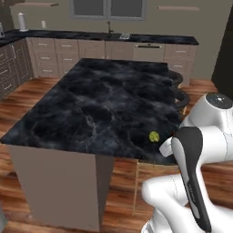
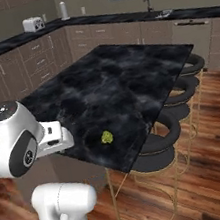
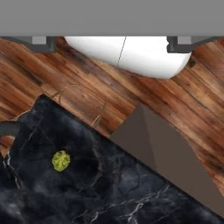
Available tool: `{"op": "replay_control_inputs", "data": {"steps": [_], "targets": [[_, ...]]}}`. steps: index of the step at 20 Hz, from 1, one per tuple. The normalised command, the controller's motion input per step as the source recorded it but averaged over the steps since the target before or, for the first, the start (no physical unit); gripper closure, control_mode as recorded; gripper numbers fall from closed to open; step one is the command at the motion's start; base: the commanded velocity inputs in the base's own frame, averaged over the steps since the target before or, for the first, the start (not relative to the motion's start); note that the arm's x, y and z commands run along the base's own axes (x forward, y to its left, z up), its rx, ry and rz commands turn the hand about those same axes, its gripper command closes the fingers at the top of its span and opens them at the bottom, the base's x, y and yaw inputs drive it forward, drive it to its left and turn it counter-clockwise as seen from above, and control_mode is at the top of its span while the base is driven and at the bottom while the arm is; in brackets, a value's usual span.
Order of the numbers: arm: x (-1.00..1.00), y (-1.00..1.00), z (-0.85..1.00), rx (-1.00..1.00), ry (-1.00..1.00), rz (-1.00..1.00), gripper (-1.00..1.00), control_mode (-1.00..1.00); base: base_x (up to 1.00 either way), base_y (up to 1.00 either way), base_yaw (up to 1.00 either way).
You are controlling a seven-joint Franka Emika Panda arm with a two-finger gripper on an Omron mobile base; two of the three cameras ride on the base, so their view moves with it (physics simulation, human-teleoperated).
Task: Open the fridge, remove the banana, broccoli, and chicken drumstick, and place them on any counter.
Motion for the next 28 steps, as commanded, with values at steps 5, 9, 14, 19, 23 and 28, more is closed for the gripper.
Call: {"op": "replay_control_inputs", "data": {"steps": [5,9,14,19,23,28], "targets": [[0.00,0.00,0.00,0.00,0.00,0.00,-1.00,1.00,-0.33,0.23,0.97],[0.00,0.00,0.00,0.00,0.00,0.00,-1.00,1.00,-0.02,0.04,1.00],[0.00,0.00,0.00,0.00,0.00,0.00,-1.00,1.00,0.00,0.00,1.00],[0.00,0.00,0.00,0.00,0.00,0.00,-1.00,1.00,0.00,0.00,1.00],[0.00,0.00,0.00,0.00,0.00,0.00,-1.00,1.00,0.00,0.00,1.00],[0.00,0.00,0.00,0.00,0.00,0.00,-1.00,1.00,0.00,0.00,1.00]]}}
